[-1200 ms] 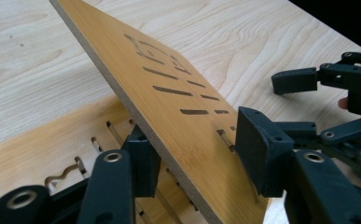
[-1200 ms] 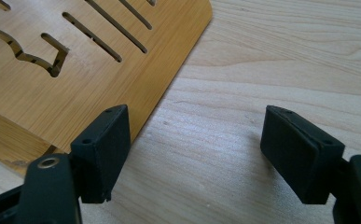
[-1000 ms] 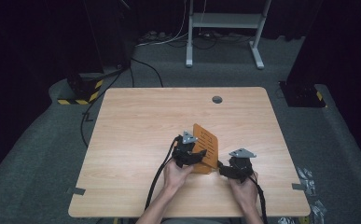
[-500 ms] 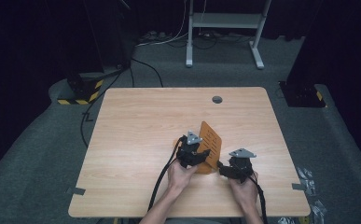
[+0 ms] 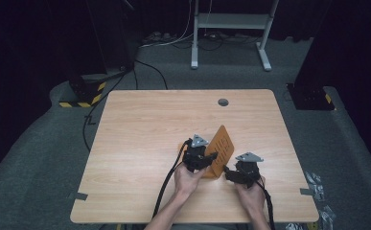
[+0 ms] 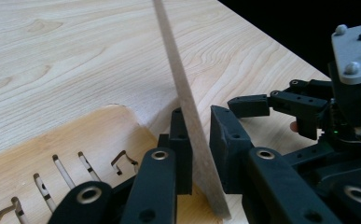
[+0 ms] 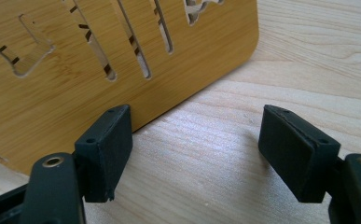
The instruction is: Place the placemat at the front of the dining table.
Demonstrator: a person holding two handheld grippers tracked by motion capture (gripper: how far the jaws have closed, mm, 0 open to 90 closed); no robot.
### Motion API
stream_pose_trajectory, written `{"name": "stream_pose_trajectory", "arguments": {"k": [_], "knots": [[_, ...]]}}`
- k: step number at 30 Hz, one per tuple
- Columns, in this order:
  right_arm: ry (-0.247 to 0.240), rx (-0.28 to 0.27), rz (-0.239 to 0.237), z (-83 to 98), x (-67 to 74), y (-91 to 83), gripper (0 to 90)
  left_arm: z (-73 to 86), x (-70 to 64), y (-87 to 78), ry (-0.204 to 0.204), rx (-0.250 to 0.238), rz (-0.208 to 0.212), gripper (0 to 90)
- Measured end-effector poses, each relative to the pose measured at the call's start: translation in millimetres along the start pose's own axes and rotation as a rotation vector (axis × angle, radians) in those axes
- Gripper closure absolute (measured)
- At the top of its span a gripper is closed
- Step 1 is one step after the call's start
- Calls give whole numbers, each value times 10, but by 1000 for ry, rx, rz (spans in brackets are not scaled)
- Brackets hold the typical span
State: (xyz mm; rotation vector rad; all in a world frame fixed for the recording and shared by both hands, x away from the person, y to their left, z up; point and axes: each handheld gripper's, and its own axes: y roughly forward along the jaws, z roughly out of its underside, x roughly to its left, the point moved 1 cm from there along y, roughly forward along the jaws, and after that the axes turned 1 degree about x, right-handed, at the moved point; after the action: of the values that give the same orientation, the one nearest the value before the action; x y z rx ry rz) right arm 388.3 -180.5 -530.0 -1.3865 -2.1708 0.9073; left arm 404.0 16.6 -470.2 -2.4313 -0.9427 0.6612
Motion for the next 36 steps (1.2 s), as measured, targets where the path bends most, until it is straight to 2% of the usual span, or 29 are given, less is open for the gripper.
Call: {"name": "stream_pose_trajectory", "arguments": {"k": [5, 6, 9, 14, 16, 23, 26, 27, 29, 30, 32, 33, 36], "knots": [[-1, -14, 8, 5, 0, 9, 257, -19, -44, -4, 22, 0, 10, 813], [-1, 2, -1, 3, -4, -4, 257, -24, -55, -1, 25, -4, 14, 820], [-1, 3, -2, 5, -4, -6, 254, -36, -90, -10, 32, -8, 30, 854], [-4, -3, 3, 8, -5, -1, 253, -43, -126, -11, 69, -2, 19, 860], [-2, -3, 3, 9, -4, -2, 253, -42, -131, -14, 51, -5, 20, 861], [-1, -2, 4, 7, -7, -2, 253, -80, -115, -85, 51, -21, 21, 862], [0, -2, 4, 7, -5, -2, 253, -106, -103, -132, 63, -29, 17, 862], [-2, -3, 5, 6, -8, -1, 253, -110, -105, -142, 55, -32, 12, 862], [2, -3, 4, 7, -4, -1, 253, -123, -79, -172, 68, -37, 9, 862], [-1, -3, 5, 7, -7, -1, 253, -122, -82, -179, 54, -42, 5, 862], [2, -2, 4, 7, -4, -1, 253, -127, -52, -206, 67, -43, 0, 862], [2, -2, 4, 6, -4, -1, 253, -124, -52, -212, 53, -44, -3, 862], [2, -2, 4, 6, -4, -1, 253, -129, -23, -240, 57, -47, -7, 862]]}}
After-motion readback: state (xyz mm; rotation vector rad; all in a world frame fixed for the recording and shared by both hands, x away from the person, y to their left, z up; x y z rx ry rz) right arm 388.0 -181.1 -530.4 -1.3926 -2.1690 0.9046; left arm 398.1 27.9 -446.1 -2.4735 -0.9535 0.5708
